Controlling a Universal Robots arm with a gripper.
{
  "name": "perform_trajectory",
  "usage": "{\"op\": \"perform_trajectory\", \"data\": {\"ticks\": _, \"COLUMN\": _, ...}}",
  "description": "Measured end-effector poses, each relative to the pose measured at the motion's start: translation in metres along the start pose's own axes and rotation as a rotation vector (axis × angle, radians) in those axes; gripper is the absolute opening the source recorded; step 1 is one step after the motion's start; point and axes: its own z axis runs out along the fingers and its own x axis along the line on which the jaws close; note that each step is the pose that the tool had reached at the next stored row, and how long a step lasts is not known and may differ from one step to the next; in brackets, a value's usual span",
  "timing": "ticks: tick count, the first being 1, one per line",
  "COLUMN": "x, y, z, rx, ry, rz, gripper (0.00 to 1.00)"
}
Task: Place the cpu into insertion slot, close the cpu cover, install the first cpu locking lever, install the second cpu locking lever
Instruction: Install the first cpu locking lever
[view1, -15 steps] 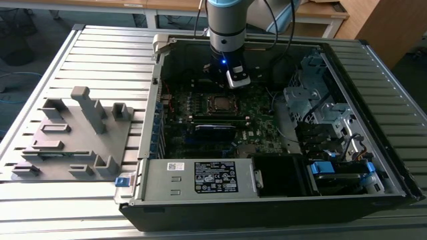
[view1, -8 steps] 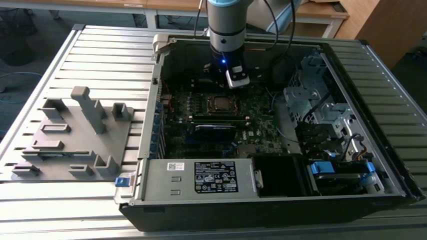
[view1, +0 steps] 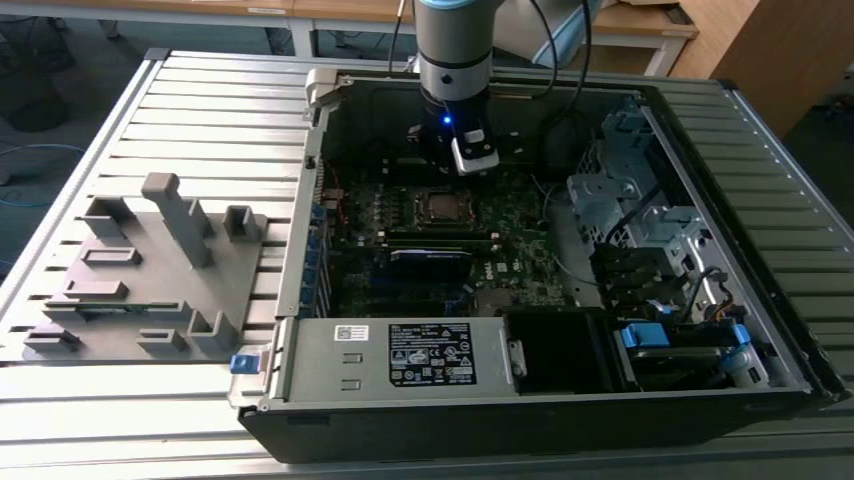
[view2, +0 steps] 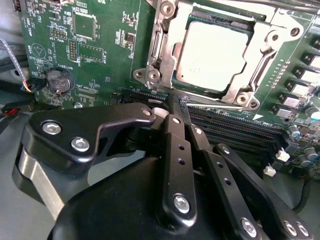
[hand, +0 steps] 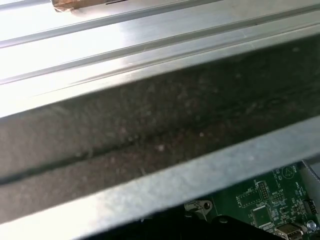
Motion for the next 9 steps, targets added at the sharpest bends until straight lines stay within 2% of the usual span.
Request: {"op": "perform_trajectory", "data": {"ticks": 9, "x": 0.0004, "y": 0.001, "z": 0.0, "rx": 0.0044, "ry": -0.0067, "rz": 0.044, "gripper": 0.1}}
